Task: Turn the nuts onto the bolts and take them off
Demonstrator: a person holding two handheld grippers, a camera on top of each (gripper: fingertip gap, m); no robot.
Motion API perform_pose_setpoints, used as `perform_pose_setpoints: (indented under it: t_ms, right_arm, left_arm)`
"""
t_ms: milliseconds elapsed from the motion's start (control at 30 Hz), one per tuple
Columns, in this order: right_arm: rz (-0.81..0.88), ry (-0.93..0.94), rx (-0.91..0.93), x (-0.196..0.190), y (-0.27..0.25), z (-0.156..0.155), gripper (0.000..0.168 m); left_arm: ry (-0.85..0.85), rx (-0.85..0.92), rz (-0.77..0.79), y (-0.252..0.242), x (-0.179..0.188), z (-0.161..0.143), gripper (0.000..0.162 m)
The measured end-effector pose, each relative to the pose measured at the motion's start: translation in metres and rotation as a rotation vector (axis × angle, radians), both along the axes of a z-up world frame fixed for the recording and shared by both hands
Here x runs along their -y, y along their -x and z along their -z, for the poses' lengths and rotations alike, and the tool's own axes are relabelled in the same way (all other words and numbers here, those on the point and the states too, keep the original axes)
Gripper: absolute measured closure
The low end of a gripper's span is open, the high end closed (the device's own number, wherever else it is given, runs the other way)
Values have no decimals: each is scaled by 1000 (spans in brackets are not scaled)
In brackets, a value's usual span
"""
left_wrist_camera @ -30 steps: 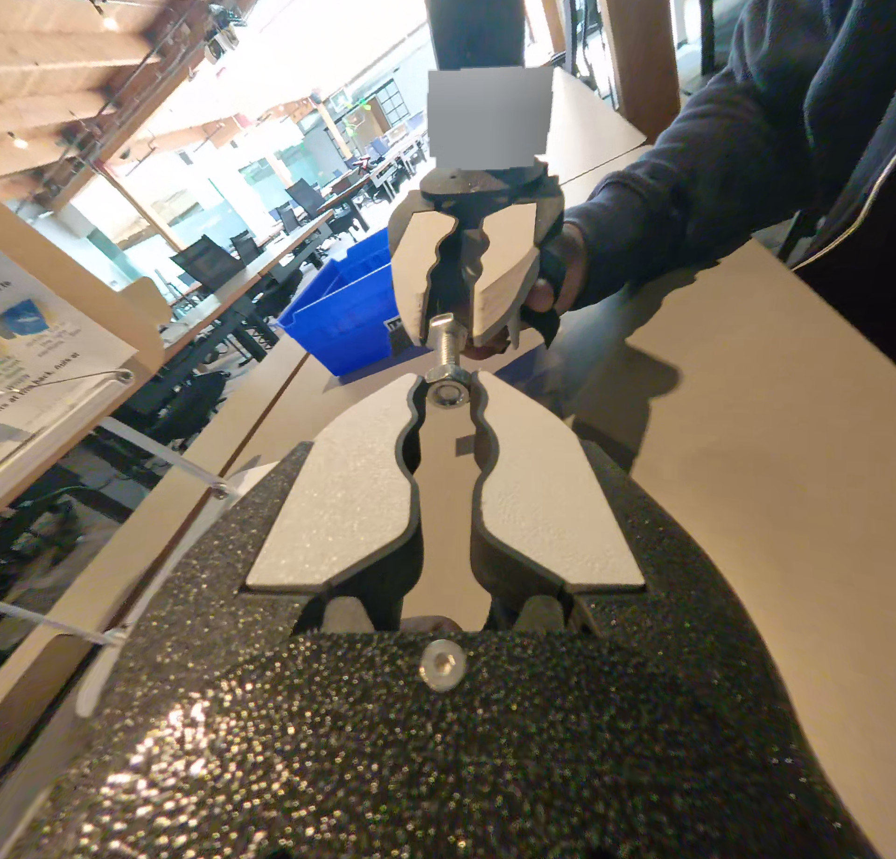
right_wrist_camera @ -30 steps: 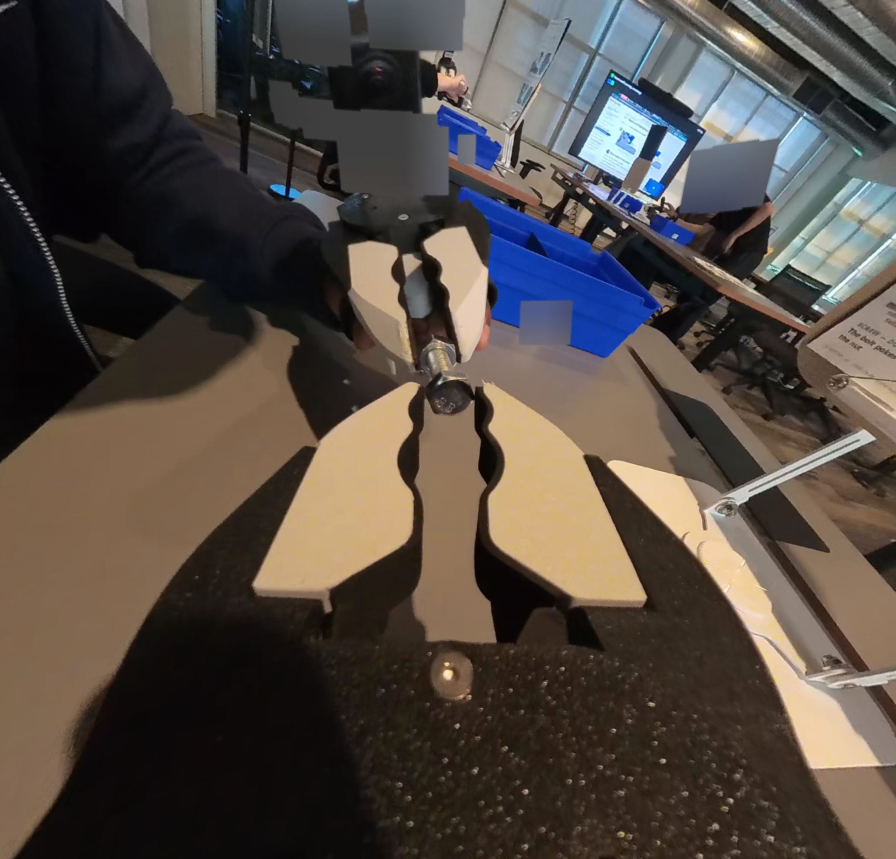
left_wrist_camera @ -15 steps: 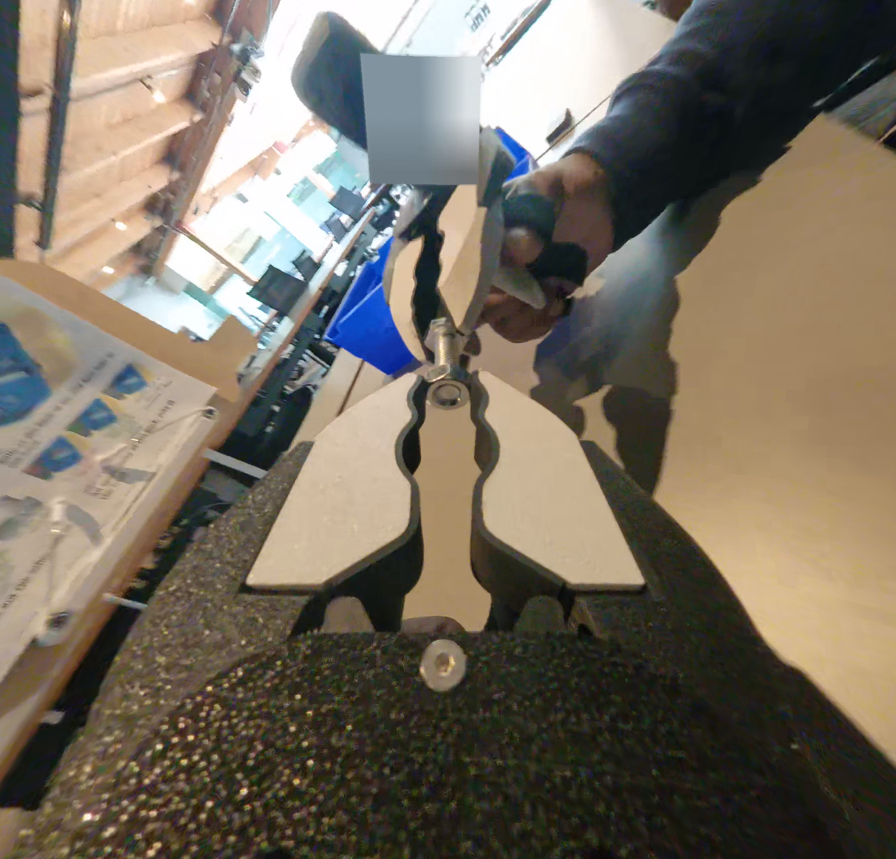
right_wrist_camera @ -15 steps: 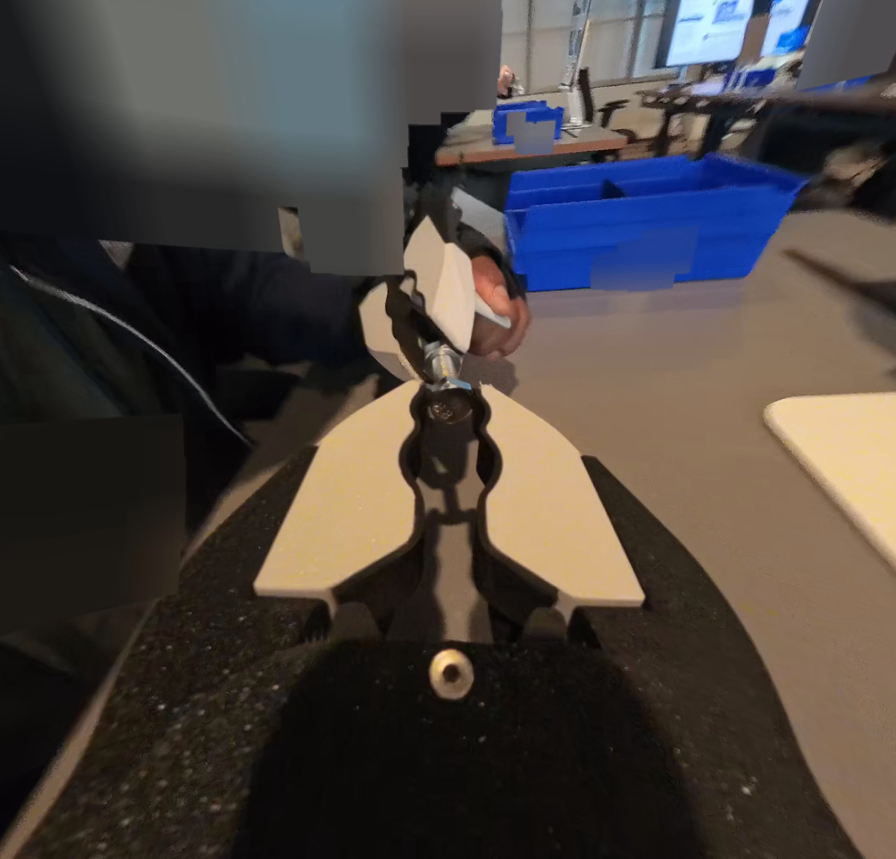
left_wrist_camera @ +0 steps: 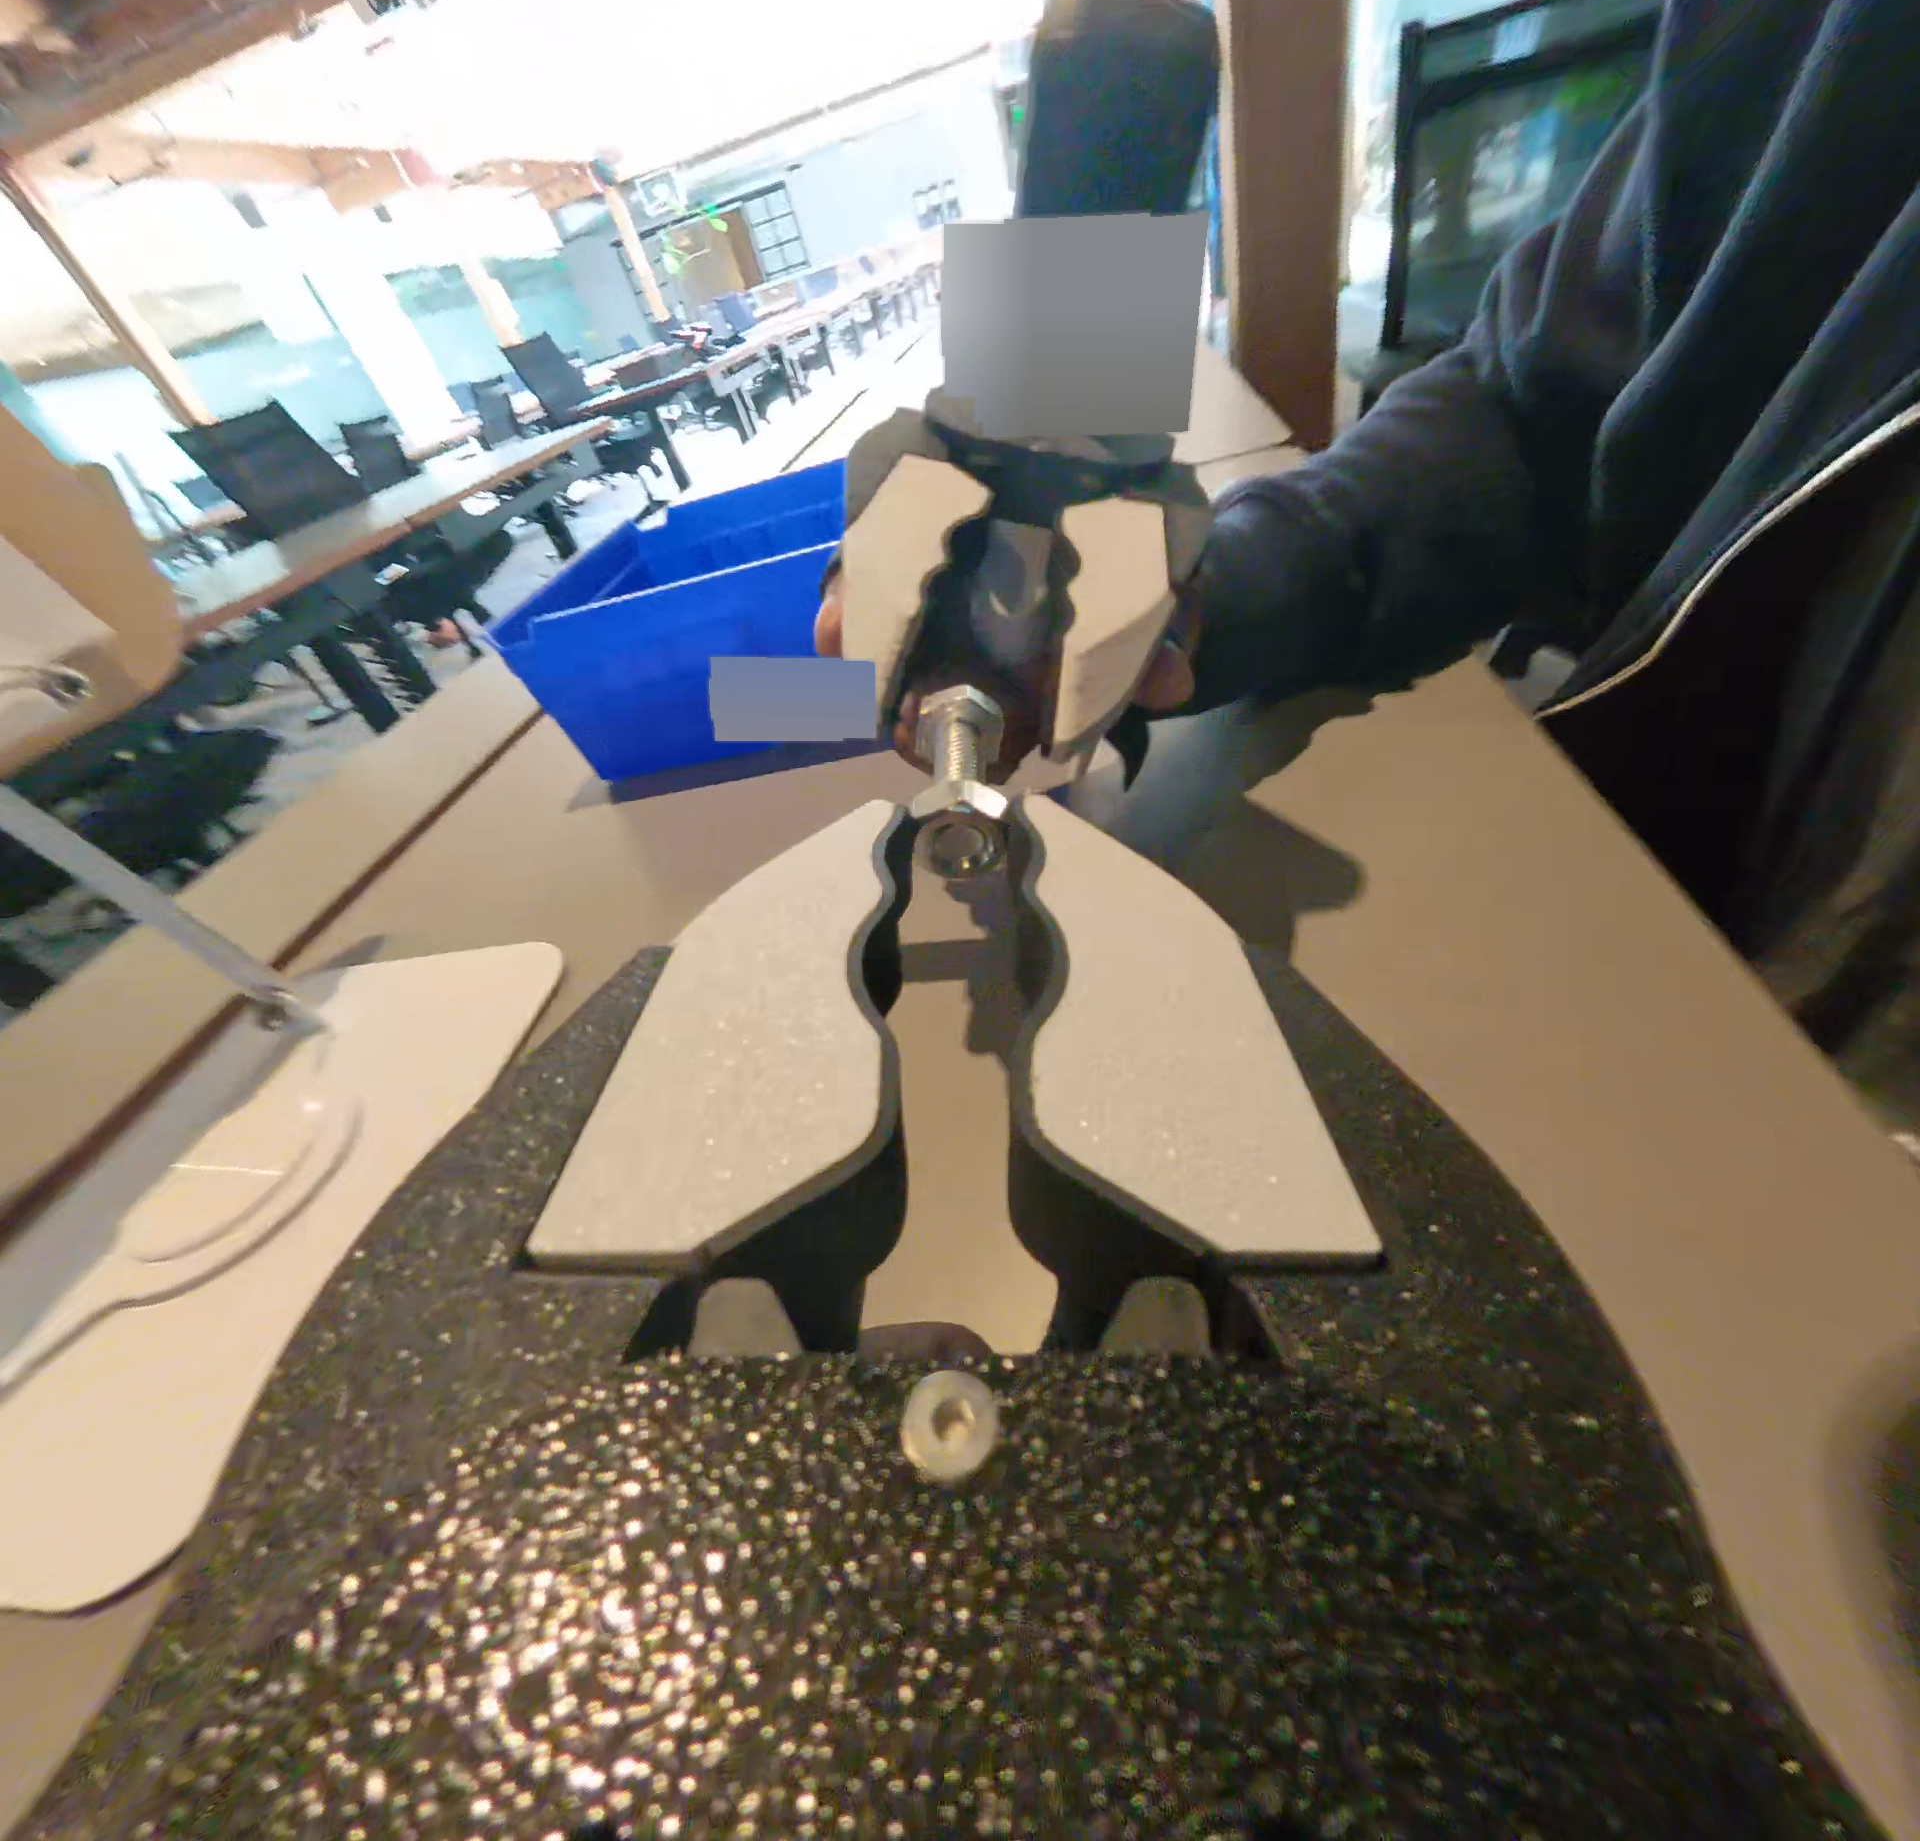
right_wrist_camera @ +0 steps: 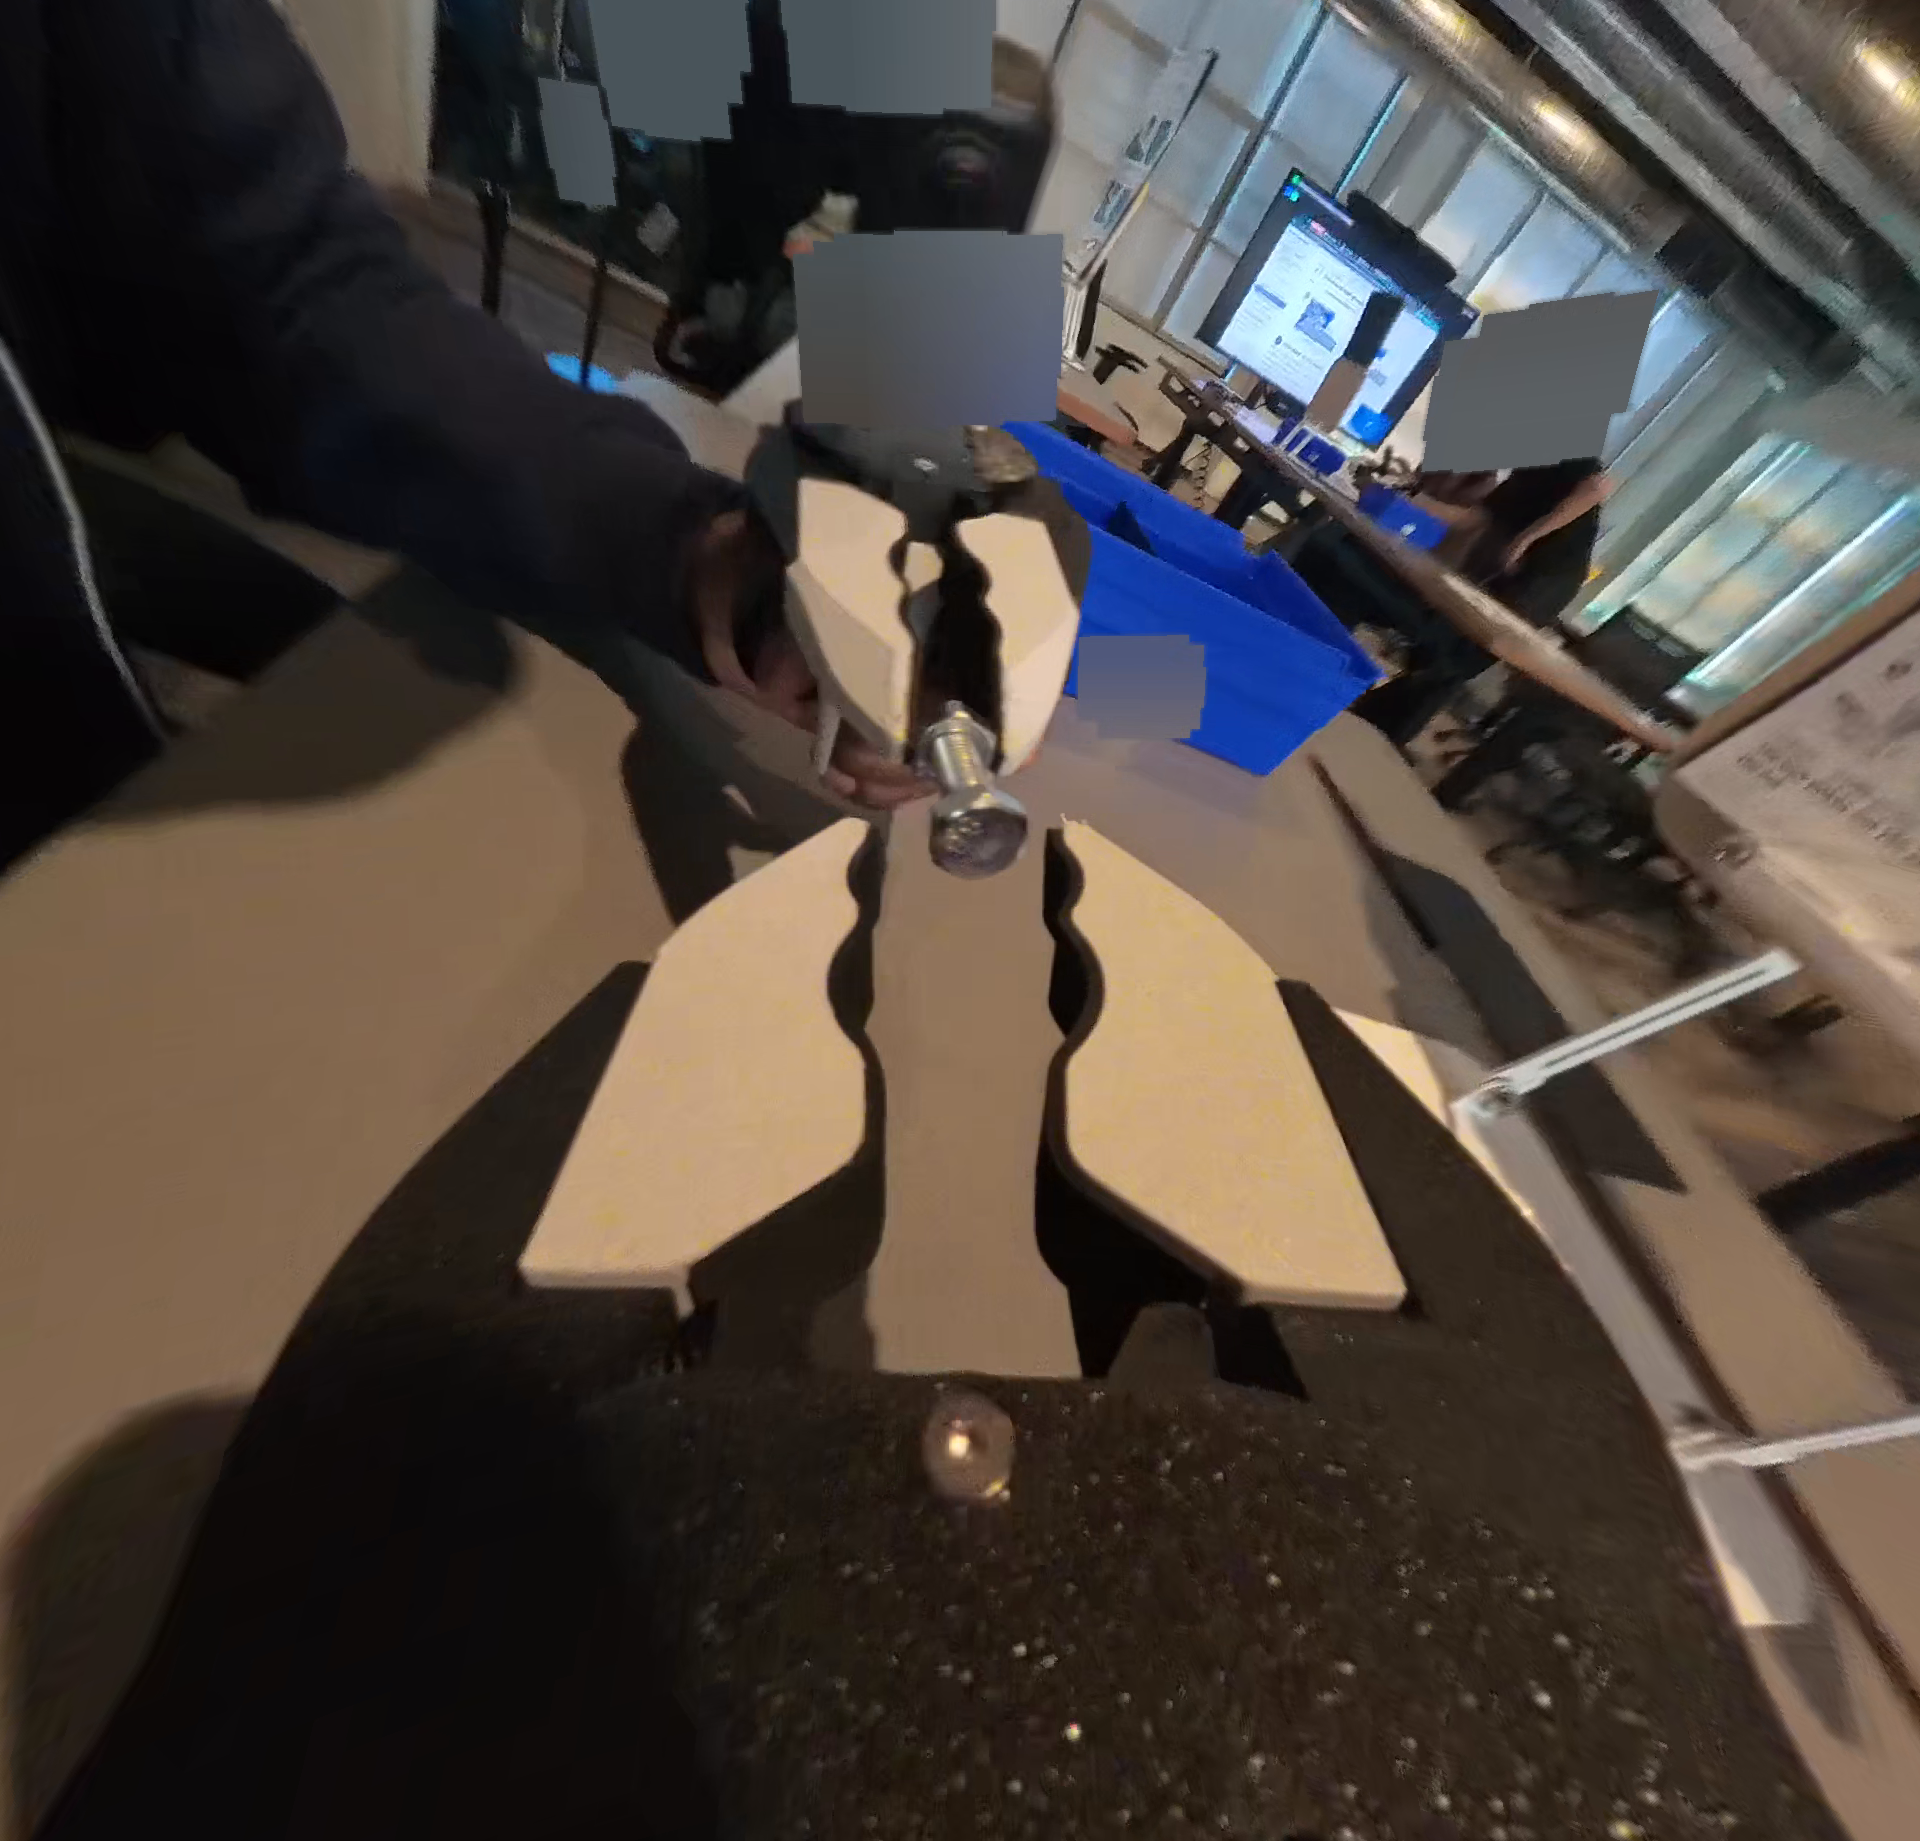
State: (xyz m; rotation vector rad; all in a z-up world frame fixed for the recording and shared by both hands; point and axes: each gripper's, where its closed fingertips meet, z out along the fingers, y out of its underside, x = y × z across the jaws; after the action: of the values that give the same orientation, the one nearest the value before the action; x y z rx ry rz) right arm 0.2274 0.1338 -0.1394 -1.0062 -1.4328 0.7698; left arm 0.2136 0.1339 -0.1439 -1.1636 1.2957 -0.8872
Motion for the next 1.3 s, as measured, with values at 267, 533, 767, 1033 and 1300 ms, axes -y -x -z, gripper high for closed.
perform_pose_setpoints:
  t_ms: [267, 533, 767, 1033, 1300]
  right_arm:
    - [8, -60, 18, 7, 4, 2, 151]
    - [-53, 272, 50, 5, 4, 7, 152]
    - [-195, 763, -52, 1, 5, 5, 151]
    - [-33, 253, -23, -5, -2, -3, 139]
    - [17, 0, 35, 5, 6, 2, 142]
  left_arm:
    - [122, -1, 81, -3, 7, 6, 145]
    - [-117, -74, 4, -3, 4, 11, 145]
    - [-375, -128, -97, -2, 2, 9, 145]
    - [-126, -46, -43, 2, -2, 5, 145]
    - [53, 29, 52, 1, 4, -1, 145]
